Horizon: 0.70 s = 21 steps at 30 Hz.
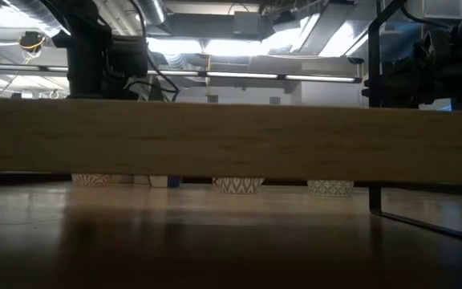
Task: Place coffee mugs
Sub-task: Put the yellow patterned mug on the shelf
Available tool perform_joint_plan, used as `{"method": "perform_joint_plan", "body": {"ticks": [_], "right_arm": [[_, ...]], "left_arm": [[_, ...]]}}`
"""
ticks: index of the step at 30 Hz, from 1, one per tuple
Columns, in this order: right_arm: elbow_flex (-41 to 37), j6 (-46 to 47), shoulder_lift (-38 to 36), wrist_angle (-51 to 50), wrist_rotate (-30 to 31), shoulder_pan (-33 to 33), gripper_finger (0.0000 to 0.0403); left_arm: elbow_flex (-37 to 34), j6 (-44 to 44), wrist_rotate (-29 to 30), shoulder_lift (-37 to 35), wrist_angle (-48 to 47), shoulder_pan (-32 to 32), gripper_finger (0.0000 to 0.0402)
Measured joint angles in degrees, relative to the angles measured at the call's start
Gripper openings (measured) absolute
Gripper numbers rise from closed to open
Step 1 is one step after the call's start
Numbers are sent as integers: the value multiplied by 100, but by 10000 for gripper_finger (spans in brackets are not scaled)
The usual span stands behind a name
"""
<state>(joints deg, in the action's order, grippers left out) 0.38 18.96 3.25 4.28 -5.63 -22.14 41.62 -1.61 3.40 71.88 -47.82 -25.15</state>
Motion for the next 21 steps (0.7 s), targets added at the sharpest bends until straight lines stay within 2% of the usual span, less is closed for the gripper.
{"method": "perform_joint_plan", "body": {"ticks": [5,10,15,21], "right_arm": [[0,0,0,-2,0,-1,111],[0,7,0,-22,0,-2,111],[0,9,0,-24,-1,-2,111],[0,11,2,-184,-52,1,111]], "left_arm": [[574,-559,-9,-151,-404,362,16],[1723,-1258,-52,-139,-1047,1074,16],[3025,-2426,-172,-96,-1432,2136,16],[4135,-4082,576,282,-1470,3622,16]]}}
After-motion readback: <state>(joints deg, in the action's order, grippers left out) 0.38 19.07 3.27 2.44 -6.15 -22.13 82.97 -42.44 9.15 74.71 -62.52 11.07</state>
